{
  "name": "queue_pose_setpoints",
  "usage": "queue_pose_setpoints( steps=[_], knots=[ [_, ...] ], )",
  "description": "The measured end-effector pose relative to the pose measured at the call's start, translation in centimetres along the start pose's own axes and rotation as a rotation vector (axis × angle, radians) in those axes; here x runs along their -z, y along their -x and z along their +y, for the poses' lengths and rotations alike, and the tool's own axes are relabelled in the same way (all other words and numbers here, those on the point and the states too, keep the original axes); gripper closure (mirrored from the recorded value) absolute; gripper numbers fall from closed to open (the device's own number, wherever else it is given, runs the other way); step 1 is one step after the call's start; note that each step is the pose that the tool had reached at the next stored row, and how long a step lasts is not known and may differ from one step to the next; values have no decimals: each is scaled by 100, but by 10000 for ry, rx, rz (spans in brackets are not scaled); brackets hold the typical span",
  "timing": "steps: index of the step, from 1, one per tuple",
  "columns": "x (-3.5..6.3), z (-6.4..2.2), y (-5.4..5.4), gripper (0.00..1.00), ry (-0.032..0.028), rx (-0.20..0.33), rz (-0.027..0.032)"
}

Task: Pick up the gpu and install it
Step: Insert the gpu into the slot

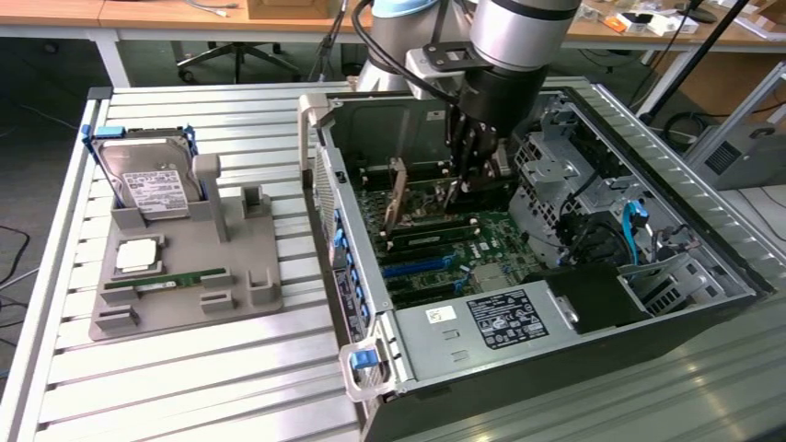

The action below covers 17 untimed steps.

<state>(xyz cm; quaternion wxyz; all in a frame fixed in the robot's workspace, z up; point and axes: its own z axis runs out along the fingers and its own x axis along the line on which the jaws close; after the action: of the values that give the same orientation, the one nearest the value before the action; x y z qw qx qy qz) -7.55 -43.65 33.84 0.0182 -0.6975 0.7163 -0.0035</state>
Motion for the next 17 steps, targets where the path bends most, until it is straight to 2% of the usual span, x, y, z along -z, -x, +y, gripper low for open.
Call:
queue_pose_setpoints(
  steps=[17],
  knots=[
    [-73, 11, -25, 73, 0, 0, 2]
  ],
)
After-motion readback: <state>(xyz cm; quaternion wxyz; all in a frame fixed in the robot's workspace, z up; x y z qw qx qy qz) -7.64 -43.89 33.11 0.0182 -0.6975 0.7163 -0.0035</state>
